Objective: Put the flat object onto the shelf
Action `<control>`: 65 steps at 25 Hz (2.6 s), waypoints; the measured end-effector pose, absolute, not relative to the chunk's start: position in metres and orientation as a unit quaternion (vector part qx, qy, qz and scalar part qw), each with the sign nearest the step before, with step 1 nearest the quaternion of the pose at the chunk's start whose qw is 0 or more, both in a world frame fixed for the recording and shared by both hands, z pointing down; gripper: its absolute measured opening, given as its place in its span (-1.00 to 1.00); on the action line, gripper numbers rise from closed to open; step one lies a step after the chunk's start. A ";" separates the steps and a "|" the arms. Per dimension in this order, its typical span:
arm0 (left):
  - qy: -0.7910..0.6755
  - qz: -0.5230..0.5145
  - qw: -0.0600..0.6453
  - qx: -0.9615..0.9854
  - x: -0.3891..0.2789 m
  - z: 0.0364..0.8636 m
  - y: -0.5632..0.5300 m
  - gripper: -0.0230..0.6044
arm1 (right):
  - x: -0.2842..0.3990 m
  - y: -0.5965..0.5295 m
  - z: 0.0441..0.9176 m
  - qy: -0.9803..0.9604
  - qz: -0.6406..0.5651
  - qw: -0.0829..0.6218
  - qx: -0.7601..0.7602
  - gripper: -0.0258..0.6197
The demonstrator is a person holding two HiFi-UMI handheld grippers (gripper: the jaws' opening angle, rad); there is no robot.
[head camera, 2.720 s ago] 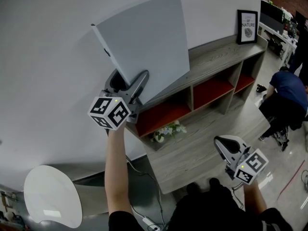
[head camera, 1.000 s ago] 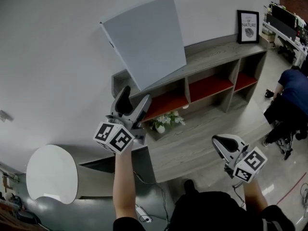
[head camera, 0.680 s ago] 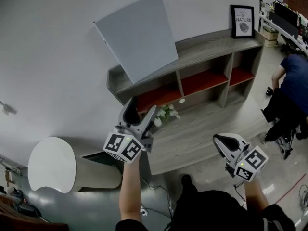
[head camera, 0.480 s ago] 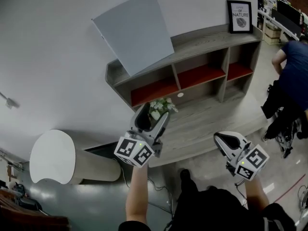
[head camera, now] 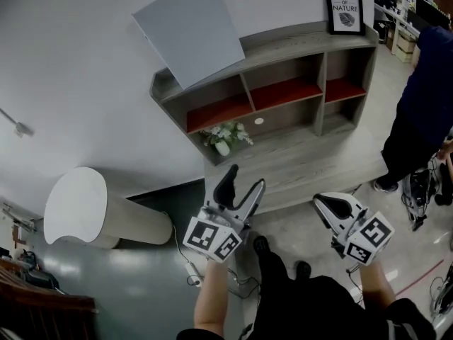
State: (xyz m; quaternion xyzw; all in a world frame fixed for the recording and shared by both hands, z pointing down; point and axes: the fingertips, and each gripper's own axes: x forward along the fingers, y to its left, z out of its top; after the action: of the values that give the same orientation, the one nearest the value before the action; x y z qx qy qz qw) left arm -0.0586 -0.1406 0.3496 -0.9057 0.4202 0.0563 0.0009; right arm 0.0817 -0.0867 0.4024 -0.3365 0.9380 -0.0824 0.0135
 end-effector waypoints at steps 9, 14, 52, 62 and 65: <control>0.433 0.049 0.002 -0.900 -0.031 0.362 -0.077 -0.07 | 0.104 -0.066 0.403 0.941 -0.081 0.022 -0.328 -0.89; 0.456 0.065 0.008 -0.888 -0.035 0.362 -0.055 -0.32 | 0.097 -0.061 0.398 0.943 -0.071 0.027 -0.324 -0.89; 0.481 0.031 0.017 -0.876 -0.050 0.383 0.000 -0.88 | 0.060 -0.036 0.376 0.950 -0.017 0.029 -0.310 -0.89; 0.475 0.037 0.009 -0.879 -0.052 0.383 -0.005 -0.88 | 0.050 -0.033 0.374 0.952 -0.004 0.020 -0.305 -0.89; 0.477 0.040 0.006 -0.878 -0.054 0.384 -0.005 -0.88 | 0.049 -0.032 0.374 0.951 0.003 0.016 -0.308 -0.89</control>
State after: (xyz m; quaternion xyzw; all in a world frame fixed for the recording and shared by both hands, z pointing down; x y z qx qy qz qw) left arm -0.0541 -0.0055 0.3843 -0.8782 0.4765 0.0399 0.0056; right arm 0.0488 -0.0318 0.3740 -0.3081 0.9512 0.0027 0.0163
